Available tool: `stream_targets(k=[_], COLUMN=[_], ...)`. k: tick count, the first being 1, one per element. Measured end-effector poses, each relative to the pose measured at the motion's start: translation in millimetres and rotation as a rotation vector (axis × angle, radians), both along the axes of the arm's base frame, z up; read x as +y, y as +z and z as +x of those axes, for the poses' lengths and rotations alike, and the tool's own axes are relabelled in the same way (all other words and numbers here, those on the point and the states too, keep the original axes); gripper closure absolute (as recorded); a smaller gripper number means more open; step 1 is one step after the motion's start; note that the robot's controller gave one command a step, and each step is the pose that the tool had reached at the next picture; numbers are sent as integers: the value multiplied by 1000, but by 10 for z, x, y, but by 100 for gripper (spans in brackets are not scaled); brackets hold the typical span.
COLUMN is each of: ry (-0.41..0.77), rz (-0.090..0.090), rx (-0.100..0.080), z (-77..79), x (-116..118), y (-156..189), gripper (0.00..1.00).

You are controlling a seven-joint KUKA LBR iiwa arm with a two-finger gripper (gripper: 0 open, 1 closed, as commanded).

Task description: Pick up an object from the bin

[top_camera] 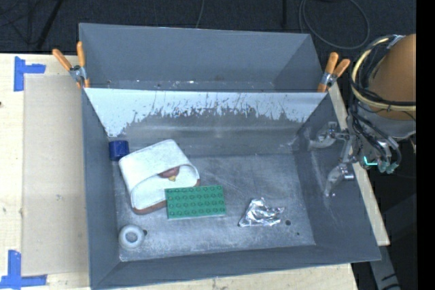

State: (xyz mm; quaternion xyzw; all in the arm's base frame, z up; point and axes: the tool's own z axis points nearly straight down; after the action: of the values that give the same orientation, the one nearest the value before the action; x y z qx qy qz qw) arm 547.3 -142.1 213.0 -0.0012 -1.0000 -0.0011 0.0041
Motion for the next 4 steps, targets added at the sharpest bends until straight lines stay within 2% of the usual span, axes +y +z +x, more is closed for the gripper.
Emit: stream_targets(k=[1,2,3,4], ry=[-11,-169,-197,-353], rz=[-3,-2,-4,-5], rx=[-13,-6,-7,-8], z=[-490,-637,-639,-580], x=[560,927,764,954], y=[-1418,-1131,-1099,-1406], gripper=[0,0,0,0])
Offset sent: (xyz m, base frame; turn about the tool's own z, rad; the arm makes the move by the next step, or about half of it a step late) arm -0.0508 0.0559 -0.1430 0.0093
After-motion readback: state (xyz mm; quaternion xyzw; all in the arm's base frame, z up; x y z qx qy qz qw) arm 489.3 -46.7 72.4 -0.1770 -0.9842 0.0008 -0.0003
